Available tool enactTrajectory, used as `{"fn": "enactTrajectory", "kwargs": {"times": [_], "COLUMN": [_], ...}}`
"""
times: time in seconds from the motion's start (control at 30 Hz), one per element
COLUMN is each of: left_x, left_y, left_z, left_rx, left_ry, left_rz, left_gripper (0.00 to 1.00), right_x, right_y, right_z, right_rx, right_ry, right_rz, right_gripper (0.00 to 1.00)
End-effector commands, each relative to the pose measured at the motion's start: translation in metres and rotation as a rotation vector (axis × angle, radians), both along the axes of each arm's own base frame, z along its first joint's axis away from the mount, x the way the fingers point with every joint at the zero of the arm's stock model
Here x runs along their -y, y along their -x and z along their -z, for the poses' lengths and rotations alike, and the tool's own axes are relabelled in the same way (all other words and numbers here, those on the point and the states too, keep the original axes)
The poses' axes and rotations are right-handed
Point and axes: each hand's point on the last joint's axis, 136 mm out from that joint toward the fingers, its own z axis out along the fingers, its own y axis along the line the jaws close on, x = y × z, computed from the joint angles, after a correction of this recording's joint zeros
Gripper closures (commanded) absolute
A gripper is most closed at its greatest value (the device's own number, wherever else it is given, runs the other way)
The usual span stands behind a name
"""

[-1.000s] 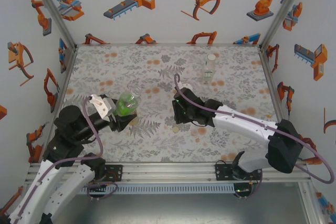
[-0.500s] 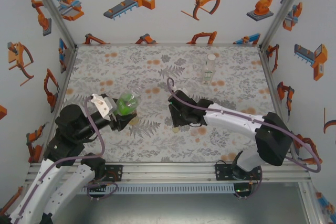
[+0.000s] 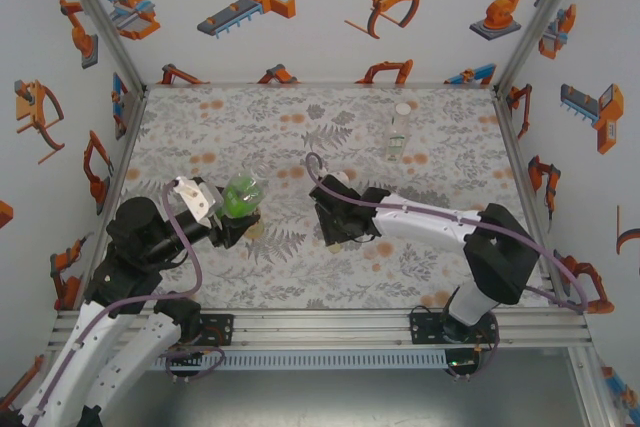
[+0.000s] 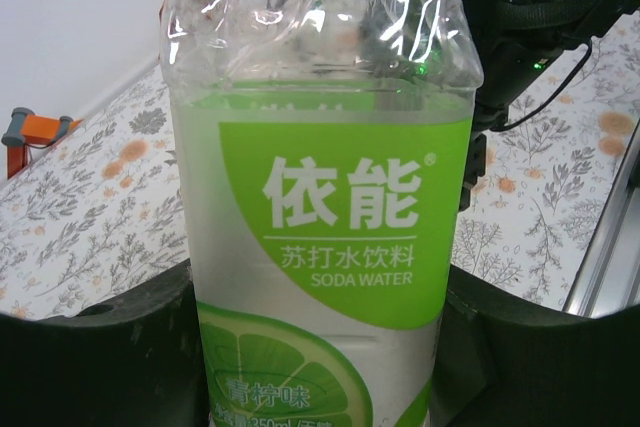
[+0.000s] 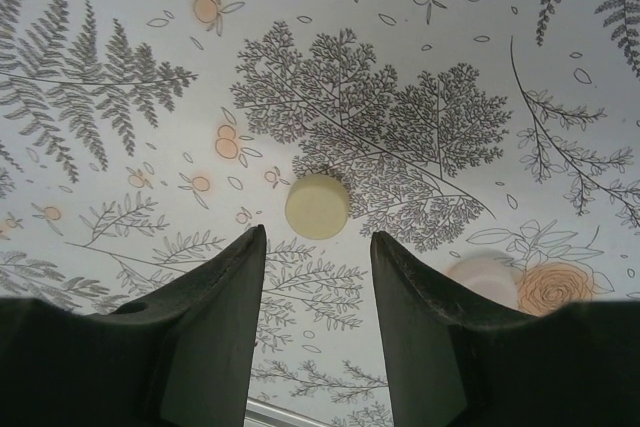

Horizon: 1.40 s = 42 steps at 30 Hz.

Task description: Screw on the bottle caps

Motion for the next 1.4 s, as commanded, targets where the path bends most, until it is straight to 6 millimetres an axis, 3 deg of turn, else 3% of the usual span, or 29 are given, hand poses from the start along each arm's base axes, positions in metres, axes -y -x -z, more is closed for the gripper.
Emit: {"fn": "enactTrajectory", "kwargs": {"times": [0.0,0.33,0.5,1.37], "left_x": [0.000,0.000,0.001,0.002], "left_y": [0.000,-0.003,-0.003,-0.006], "left_z": [-0.001,0.001,0.001,0.004], "left_rx": [0.012,0.000,-0.004,-0.018], "left_ry": [-0.004,-0.003,-0.003,-0.006], "left_rz": [0.005,0.003,0.005,0.006], "left_gripper": [0.98,0.97,0.97,0.97], "right_x": [0.015,0.076,0.090,0.095], "right_y": [-0.002,0.015,0.024,0.019], "right_z": [-0.006,0.002,0.008,0.059], "right_rx": [0.019,-0.011,-0.025,-0.117], "right_ry": [0.059,0.092,0.083,0.074], "right_rz": [0.042,0.157,0.198,0.234], "right_gripper": [0.55,0.55,0.54,0.51]}}
